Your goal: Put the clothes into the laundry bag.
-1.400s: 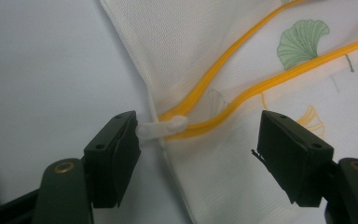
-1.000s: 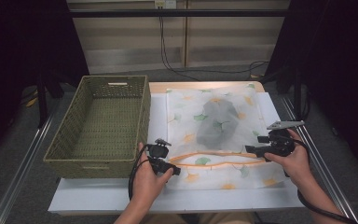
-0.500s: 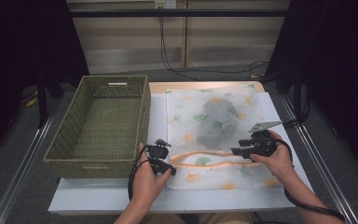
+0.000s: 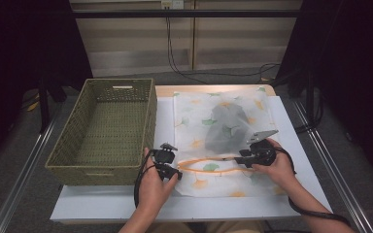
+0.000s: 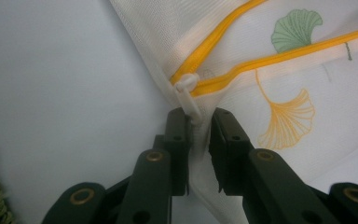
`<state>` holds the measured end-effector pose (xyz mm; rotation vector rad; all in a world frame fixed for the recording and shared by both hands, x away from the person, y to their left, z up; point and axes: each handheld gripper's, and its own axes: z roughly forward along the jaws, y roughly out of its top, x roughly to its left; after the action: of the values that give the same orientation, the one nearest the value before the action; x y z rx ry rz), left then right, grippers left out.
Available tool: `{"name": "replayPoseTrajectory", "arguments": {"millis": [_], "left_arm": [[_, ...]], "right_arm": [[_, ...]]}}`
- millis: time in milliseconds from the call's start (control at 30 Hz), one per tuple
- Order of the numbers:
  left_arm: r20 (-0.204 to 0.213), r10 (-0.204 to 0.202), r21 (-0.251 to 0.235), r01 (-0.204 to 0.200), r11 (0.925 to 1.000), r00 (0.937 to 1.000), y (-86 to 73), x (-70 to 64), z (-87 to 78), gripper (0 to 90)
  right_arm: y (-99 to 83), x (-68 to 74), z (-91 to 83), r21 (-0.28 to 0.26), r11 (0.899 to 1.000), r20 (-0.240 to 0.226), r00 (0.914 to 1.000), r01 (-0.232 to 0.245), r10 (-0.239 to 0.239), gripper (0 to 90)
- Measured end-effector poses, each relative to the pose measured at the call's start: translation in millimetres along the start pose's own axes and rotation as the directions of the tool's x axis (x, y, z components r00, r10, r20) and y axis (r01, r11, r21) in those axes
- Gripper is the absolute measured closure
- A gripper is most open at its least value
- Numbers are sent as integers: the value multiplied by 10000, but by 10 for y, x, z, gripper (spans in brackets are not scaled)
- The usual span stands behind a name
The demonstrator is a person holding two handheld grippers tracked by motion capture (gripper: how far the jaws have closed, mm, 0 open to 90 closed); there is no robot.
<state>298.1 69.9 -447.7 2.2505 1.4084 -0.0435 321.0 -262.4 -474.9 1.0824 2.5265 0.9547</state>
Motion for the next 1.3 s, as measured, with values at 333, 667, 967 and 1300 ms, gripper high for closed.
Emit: {"name": "replayPoseTrajectory", "arguments": {"millis": [333, 667, 967, 1300], "left_arm": [[13, 50, -34, -50, 10000, 10000, -5, -2, 4, 753], [61, 123, 69, -124, 9999, 9999, -4, 4, 1, 737], [63, 104, 89, -105, 9999, 9999, -5, 5, 7, 732], [119, 70, -4, -70, 10000, 9999, -5, 0, 3, 736]], "right_arm": [[19, 2, 9, 21, 10000, 191, 9998, 82, -82, 895], [-25, 0, -172, 128, 9995, -923, 9953, -297, 307, 900], [-138, 34, -265, 387, 9988, -1278, 9912, -289, 336, 900], [-91, 90, -224, 500, 9980, -778, 9961, -381, 420, 781]]}}
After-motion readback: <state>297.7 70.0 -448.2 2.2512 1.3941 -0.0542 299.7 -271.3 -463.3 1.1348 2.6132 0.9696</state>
